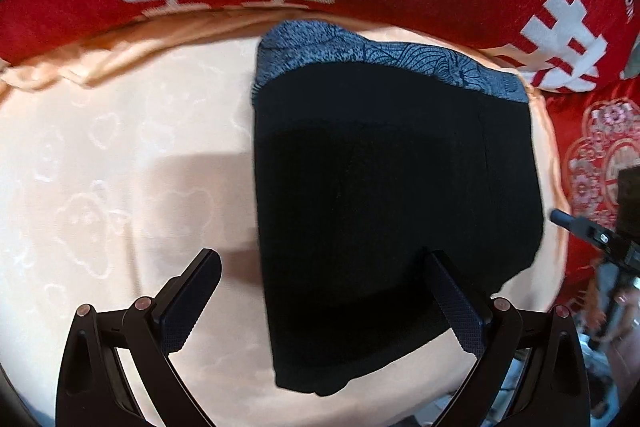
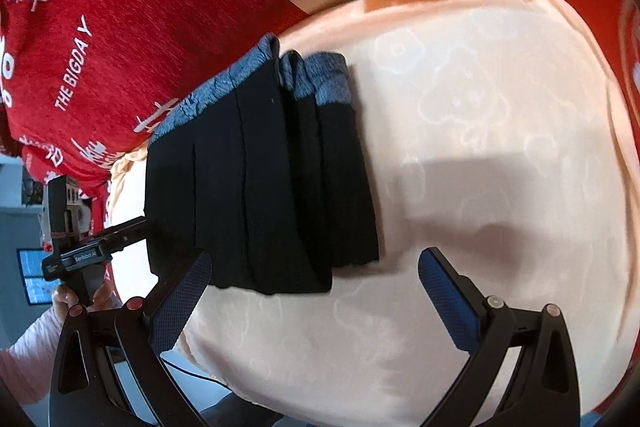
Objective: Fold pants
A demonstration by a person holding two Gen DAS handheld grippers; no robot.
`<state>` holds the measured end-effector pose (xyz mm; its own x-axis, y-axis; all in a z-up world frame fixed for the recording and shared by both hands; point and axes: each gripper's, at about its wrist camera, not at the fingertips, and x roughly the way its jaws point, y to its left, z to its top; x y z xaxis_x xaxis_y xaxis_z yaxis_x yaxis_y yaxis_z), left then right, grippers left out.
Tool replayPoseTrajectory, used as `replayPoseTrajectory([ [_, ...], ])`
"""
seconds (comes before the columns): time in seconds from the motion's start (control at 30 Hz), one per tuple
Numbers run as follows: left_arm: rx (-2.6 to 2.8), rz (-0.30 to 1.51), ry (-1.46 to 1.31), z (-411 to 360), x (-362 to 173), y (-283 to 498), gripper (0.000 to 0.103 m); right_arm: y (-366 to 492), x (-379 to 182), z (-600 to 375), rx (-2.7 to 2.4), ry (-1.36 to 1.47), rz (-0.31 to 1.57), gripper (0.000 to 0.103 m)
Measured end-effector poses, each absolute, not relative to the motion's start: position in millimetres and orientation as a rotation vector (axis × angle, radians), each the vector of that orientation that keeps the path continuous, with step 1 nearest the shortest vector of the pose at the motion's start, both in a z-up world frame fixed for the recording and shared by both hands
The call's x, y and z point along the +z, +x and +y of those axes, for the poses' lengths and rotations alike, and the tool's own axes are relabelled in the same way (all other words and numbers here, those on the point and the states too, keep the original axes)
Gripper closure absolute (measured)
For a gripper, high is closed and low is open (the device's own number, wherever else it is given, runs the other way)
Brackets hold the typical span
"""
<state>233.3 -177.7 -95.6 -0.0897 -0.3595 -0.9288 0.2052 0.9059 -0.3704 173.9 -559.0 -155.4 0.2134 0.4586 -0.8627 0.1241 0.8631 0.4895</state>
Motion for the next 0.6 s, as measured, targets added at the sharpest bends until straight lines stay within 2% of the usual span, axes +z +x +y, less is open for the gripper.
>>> replayPoseTrajectory([
  [0.23,-0.577,1.613,-0.202,-162.1,-119.5,242.8,0.001,208.4,-177.3,-568.1,0.379,0.557,1.356,0.0],
  [0.47,-0.644,1.585,-0.277,-165.8,-139.2,246.1,0.001,230.1,-215.4,-569.4,0.531,0.744,1.371,0.0],
  [0.6,-0.616,1.561,-0.26,-170.2,-140.8,252.7,0.0,240.9,-225.7,-552.6,0.566,0.718,1.386,0.0],
])
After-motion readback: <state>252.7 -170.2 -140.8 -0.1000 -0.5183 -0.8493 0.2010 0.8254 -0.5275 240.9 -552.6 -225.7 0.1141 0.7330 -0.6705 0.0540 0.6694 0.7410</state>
